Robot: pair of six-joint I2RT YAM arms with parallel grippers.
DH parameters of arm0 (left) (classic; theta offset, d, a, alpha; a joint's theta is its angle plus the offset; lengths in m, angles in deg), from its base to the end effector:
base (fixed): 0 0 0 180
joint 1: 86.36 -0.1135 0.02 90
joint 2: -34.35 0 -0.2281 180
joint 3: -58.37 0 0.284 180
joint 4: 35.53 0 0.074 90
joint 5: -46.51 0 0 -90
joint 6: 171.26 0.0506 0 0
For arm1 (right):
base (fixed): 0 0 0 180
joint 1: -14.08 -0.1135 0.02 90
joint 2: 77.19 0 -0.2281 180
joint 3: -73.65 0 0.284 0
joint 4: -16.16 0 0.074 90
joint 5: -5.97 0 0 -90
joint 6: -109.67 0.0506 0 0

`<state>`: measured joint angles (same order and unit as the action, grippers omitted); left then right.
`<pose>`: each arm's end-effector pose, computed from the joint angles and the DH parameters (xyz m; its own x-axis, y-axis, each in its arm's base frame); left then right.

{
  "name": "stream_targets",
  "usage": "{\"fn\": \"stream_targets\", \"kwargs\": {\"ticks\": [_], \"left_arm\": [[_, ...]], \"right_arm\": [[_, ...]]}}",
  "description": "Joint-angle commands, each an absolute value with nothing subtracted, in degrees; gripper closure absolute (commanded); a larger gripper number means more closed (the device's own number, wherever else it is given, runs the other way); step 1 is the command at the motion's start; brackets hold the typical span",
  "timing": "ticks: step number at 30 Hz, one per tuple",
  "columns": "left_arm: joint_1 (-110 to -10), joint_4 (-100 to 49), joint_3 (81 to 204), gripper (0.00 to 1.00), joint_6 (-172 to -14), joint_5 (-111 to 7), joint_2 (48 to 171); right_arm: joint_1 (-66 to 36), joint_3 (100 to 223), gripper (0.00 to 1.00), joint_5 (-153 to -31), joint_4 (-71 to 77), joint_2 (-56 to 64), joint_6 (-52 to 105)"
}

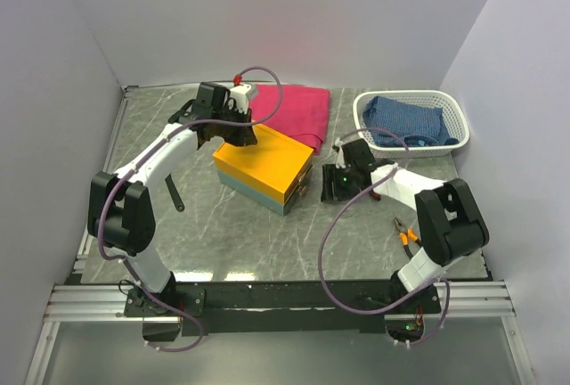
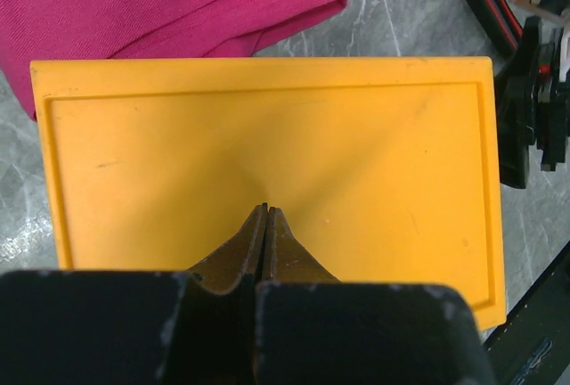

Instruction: Sort the tools into containers

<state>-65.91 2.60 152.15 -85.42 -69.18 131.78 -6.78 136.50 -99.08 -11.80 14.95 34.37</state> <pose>0.3878 -0.1680 0.2419 -0.6674 0.1791 -0.7228 0.5708 0.7464 -0.3422 0.3155 0.1343 0.0992 -0.8808 -0.0734 -0.4679 -0.2602 0.9005 0.3485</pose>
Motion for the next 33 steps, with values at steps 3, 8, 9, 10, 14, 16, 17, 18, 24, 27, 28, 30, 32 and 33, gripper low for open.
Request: {"fn": "stream_targets", "kwargs": {"ticks": [3,8,9,10,14,16,17,18,24,27,28,30,32,33], "left_arm": [[-65.8,0.7,152.4,0.99,-85.5,-67.5,130.1],[-65.8,0.2,151.3,0.99,-85.5,-67.5,129.1],[-65.8,0.1,151.0,0.99,-85.6,-67.7,129.1],[-65.8,0.1,150.6,0.99,-85.6,-68.2,129.4],[-65.6,0.3,150.0,0.99,-85.6,-68.4,130.7],[-65.3,0.5,149.6,0.99,-85.4,-67.1,131.5],[-65.3,0.4,149.4,0.99,-85.4,-66.4,131.6],[-65.3,0.4,149.1,0.99,-85.4,-66.3,132.1],[-65.2,0.2,147.4,0.99,-85.7,-66.3,132.7],[-65.2,0.0,146.6,0.99,-86.1,-66.8,132.7],[-65.2,-0.1,146.4,0.99,-86.1,-66.8,132.7],[-65.2,-0.2,146.1,0.99,-86.3,-67.0,132.7],[-65.2,-0.4,145.9,0.99,-86.3,-67.2,132.7],[-65.2,-0.4,145.7,0.99,-86.4,-67.2,132.7]], "right_arm": [[-3.8,133.4,0.34,-94.3,-17.6,9.6,27.8],[-1.0,134.6,0.38,-107.0,-12.1,6.7,34.2],[-1.0,134.5,0.38,-109.1,-10.5,6.7,35.8],[-1.1,134.3,0.38,-111.0,-9.1,6.7,39.0],[-3.0,134.6,0.37,-113.6,-4.4,8.8,41.8],[-3.7,135.6,0.37,-114.3,-3.9,10.3,41.4],[-3.8,136.0,0.37,-114.5,-3.9,10.9,41.4],[-4.2,136.9,0.36,-114.7,-4.0,12.0,41.5],[-5.8,138.8,0.36,-115.6,-3.3,15.3,43.0],[-7.1,139.5,0.36,-115.4,-2.5,16.2,43.6],[-7.6,139.5,0.36,-115.5,-2.2,16.4,43.8],[-7.8,139.5,0.36,-115.5,-1.8,16.8,44.5],[-8.0,139.6,0.36,-115.5,-1.2,16.9,45.2],[-8.0,139.5,0.36,-115.3,-1.0,17.1,45.9]]}}
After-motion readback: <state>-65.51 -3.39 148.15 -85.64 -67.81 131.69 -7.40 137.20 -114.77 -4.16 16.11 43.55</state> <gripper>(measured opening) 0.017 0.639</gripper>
